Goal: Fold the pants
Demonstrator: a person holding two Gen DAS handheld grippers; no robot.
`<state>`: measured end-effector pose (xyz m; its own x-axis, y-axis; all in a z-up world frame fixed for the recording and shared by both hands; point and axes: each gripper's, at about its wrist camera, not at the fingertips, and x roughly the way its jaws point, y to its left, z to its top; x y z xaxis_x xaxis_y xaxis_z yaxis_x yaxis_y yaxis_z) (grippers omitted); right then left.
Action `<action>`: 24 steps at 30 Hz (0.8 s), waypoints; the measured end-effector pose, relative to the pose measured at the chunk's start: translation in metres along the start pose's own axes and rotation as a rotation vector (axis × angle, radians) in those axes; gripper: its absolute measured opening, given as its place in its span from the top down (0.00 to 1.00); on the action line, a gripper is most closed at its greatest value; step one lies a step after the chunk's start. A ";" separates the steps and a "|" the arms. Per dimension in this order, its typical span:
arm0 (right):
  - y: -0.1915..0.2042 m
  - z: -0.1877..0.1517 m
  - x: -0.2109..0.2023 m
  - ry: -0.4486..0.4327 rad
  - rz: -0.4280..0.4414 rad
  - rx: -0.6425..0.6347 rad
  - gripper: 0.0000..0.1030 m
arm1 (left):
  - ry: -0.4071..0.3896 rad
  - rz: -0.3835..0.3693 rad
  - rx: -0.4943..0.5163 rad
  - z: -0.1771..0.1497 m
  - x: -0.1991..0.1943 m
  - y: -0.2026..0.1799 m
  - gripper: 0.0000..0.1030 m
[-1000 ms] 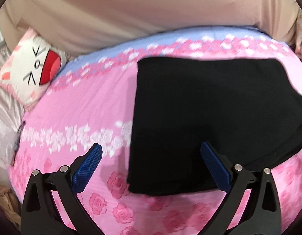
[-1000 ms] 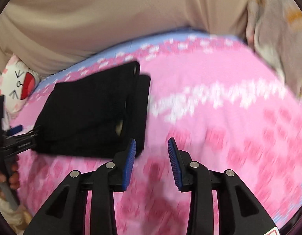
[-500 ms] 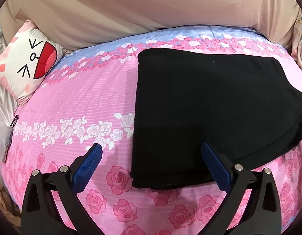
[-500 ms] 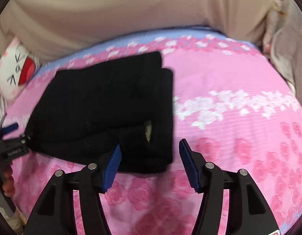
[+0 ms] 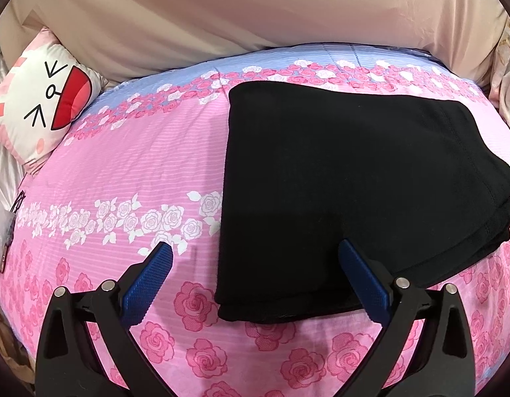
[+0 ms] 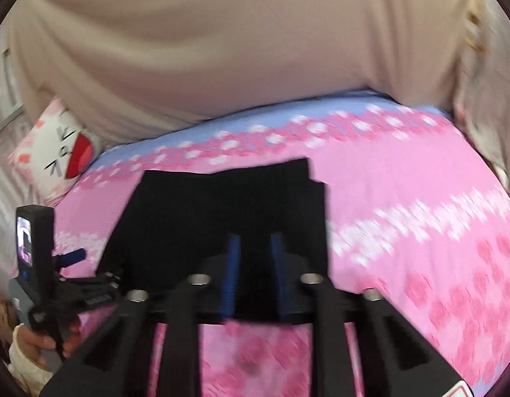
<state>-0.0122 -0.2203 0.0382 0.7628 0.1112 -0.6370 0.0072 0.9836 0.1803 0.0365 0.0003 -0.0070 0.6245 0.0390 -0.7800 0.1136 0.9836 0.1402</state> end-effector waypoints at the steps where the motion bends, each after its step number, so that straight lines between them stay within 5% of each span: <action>1: -0.003 0.000 0.012 0.023 -0.015 -0.002 0.86 | -0.001 0.001 0.000 0.000 0.000 0.000 0.05; 3: -0.023 -0.013 0.055 0.123 -0.069 0.030 0.95 | -0.001 0.001 -0.001 -0.001 0.000 0.000 0.05; 7: -0.042 -0.013 0.031 0.086 0.032 0.162 0.95 | 0.002 -0.001 0.012 -0.001 -0.002 -0.001 0.05; 9: -0.040 -0.008 0.010 0.049 -0.021 0.138 0.80 | -0.011 -0.040 0.012 0.000 -0.011 0.000 0.05; 11: -0.043 -0.007 -0.007 0.028 -0.080 0.110 0.52 | -0.031 -0.149 -0.007 0.004 -0.021 0.002 0.05; 13: -0.054 -0.011 -0.014 0.034 -0.087 0.134 0.36 | -0.023 -0.265 -0.060 0.010 -0.023 0.009 0.05; 16: -0.078 -0.024 -0.012 0.073 -0.055 0.230 0.33 | 0.044 -0.356 -0.153 0.013 -0.004 0.022 0.05; 21: -0.106 -0.052 0.010 0.175 0.101 0.395 0.32 | 0.137 -0.362 -0.299 0.004 0.032 0.047 0.05; 24: -0.106 -0.057 0.032 0.198 0.228 0.464 0.25 | 0.113 -0.388 -0.313 0.003 0.038 0.046 0.05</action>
<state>-0.0252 -0.3131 -0.0440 0.6422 0.3828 -0.6641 0.1743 0.7707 0.6128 0.0679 0.0460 -0.0281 0.4927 -0.3380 -0.8019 0.0729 0.9343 -0.3490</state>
